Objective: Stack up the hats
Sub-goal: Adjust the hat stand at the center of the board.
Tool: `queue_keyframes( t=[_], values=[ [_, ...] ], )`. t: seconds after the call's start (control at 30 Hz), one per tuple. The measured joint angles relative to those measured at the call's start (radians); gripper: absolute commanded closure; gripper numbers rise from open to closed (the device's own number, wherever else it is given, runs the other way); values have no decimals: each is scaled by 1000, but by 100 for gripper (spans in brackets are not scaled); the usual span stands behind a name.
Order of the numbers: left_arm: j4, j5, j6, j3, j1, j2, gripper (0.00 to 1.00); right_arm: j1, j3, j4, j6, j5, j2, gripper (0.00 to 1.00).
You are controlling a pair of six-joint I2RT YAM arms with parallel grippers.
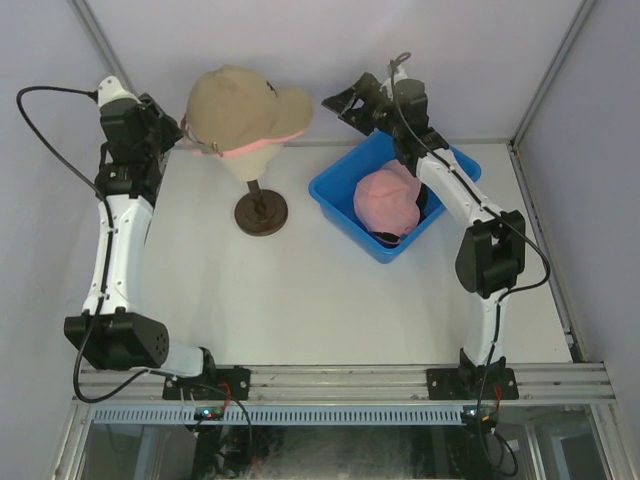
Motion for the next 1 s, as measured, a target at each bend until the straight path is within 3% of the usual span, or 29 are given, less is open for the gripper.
queue_keyframes(
  t=[0.47, 1.0],
  values=[
    [150, -43, -53, -139, 9, -117, 43, 5, -73, -31, -92, 68, -86, 28],
    [292, -50, -116, -546, -46, -525, 52, 46, -466, -132, -283, 328, -383, 30]
  ],
)
